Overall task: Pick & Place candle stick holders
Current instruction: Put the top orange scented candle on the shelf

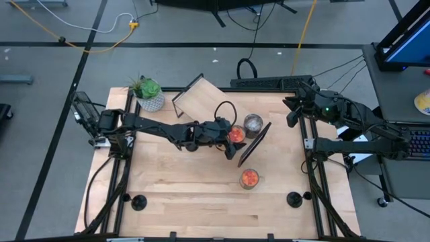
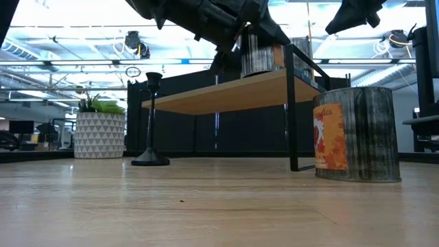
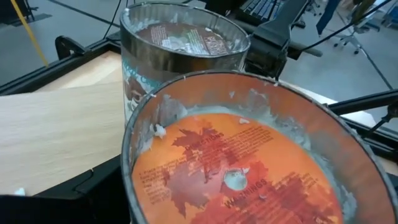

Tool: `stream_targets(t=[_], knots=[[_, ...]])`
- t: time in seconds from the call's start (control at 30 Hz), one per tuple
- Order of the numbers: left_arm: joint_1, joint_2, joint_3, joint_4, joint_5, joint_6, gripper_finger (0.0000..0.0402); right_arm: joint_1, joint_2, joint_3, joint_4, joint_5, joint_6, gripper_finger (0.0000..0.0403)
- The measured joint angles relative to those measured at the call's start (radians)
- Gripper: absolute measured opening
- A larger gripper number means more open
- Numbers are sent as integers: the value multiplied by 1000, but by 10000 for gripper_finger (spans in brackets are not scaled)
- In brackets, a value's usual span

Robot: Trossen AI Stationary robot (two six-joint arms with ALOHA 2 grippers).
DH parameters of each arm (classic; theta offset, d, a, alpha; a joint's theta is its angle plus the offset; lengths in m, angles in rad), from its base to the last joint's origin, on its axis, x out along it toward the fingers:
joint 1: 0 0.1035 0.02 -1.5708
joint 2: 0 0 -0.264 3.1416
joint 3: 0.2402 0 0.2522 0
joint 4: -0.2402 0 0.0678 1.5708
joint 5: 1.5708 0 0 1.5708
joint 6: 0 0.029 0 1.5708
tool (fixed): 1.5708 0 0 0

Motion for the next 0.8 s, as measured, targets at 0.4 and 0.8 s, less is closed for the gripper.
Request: stream_targets(t=[0.4,0.8], knots=[[0,0,26,16,0,56,397,0,3,0,1,1,0,59],[23,-27,108,-38,-3,178,397,0,5,0,1,1,0,59]])
